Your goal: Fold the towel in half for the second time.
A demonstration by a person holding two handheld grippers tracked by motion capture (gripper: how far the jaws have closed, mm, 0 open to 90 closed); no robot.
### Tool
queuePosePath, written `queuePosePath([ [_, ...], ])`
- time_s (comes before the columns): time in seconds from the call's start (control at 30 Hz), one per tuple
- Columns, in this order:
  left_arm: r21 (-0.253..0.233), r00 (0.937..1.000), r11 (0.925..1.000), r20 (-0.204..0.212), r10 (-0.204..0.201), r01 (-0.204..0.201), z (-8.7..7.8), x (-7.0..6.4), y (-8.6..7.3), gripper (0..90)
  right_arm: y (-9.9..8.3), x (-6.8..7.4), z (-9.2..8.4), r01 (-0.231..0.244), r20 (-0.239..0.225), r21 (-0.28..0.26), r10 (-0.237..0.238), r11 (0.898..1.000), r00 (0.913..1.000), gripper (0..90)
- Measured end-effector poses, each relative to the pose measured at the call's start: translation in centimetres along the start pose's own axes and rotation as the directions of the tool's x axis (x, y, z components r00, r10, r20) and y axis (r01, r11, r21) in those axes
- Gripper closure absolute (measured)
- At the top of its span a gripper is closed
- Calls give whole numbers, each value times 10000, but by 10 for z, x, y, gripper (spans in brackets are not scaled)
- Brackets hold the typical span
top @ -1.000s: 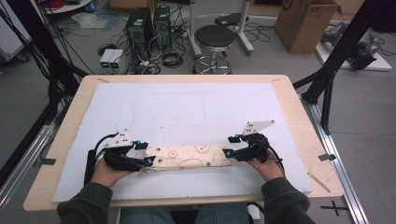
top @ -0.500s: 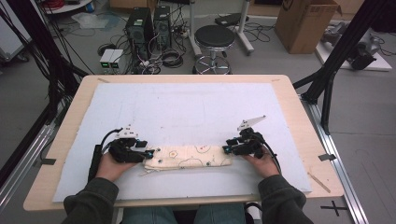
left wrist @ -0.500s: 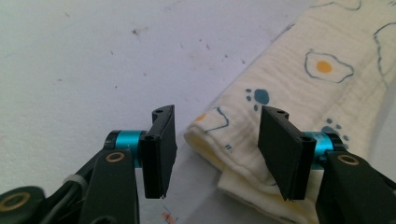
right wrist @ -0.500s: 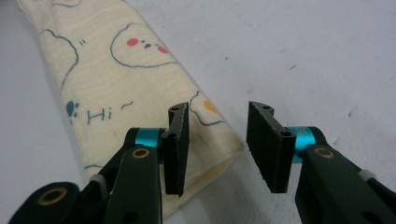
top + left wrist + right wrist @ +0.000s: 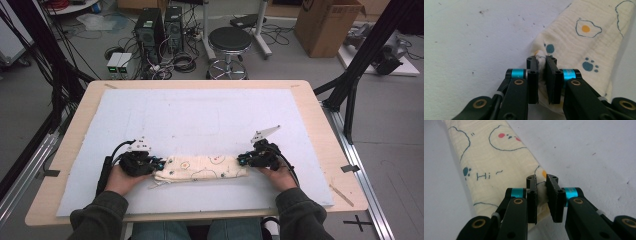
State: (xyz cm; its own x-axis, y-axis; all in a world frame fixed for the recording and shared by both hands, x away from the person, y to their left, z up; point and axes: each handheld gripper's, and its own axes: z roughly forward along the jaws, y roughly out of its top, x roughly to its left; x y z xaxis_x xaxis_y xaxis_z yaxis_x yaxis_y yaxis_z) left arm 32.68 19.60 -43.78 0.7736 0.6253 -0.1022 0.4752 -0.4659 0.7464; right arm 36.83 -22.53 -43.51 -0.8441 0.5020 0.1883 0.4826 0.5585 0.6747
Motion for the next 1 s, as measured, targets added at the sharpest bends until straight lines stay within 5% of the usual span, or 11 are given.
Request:
queuePosePath([
  [0.3, -262, 9993, 9995, -324, 161, -170, -3, 0, 4, 838, 9, 1, -6, 105, 149, -156, -102, 9998, 9998, 808],
  [0.53, -605, 9972, 9982, -746, -78, 33, -6, 5, 8, 841, 20, -1, -8, 206, 374, -94, -203, 9997, 9991, 810],
  [0.7, -758, 9924, 9971, -1209, -210, 119, -8, 15, 16, 840, 33, -4, -5, 246, 702, -60, -241, 9997, 9972, 810],
  [1.0, -1167, 9866, 9915, -1457, -737, 568, -2, 38, 28, 837, 54, -25, 5, -115, 1131, -364, 155, 9993, 9935, 810],
])
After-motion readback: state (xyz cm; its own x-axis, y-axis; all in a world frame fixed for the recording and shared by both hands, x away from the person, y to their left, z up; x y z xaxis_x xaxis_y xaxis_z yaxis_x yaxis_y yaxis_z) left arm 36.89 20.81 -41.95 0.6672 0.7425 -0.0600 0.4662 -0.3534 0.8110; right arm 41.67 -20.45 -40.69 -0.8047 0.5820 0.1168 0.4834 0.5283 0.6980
